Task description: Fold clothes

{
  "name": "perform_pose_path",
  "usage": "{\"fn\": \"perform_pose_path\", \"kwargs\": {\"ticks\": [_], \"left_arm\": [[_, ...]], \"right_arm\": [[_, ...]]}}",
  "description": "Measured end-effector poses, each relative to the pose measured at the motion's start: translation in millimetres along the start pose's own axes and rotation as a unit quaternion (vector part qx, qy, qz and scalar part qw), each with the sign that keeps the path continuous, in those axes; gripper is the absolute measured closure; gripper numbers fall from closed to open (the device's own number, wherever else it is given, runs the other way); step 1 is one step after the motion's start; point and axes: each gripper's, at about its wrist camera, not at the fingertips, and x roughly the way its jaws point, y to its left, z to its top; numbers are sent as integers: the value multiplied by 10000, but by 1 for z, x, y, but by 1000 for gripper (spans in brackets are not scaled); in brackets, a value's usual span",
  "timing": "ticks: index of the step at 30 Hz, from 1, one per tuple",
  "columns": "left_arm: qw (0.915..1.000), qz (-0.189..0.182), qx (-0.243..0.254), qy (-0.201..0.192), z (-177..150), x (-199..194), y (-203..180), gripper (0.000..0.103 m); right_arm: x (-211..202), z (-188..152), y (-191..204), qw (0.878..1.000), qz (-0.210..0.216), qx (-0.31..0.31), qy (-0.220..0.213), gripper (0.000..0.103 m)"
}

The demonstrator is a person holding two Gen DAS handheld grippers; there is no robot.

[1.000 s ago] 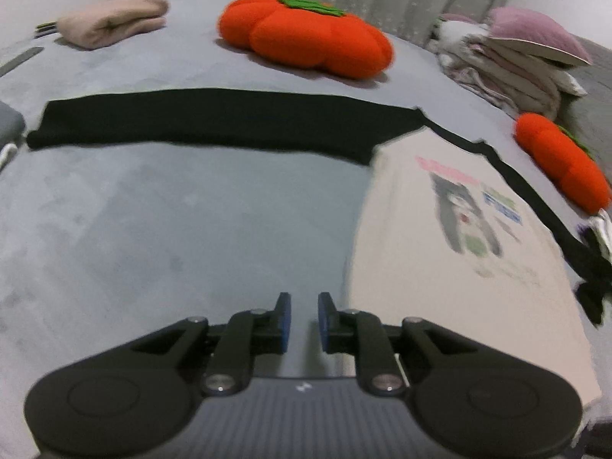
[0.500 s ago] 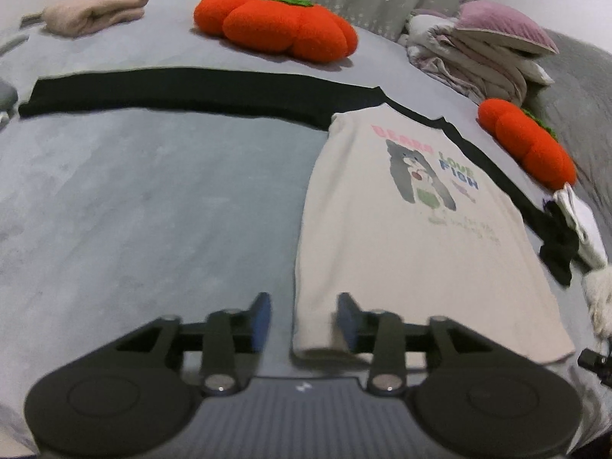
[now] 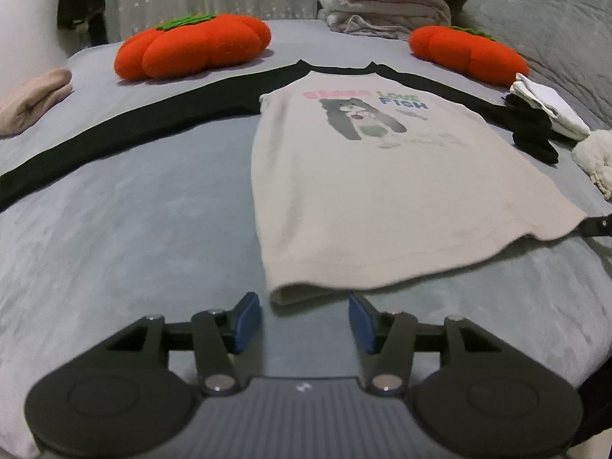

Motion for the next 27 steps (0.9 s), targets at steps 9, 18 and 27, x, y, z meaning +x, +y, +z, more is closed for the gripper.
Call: {"fn": "perform_pose_path", "kwargs": {"ticks": [9, 18, 27], "left_arm": [[9996, -34, -251, -155, 5, 6, 9, 69], [9979, 288, -463, -351, 10, 9, 14, 98], [9944, 499, -60, -929, 19, -41, 5, 98]], "right_arm": [[3, 2, 5, 9996, -74, 70, -249, 84], [5, 5, 13, 9984, -172, 0, -537, 93], [-39, 5, 12, 9927, 22, 159, -1196, 95]]}}
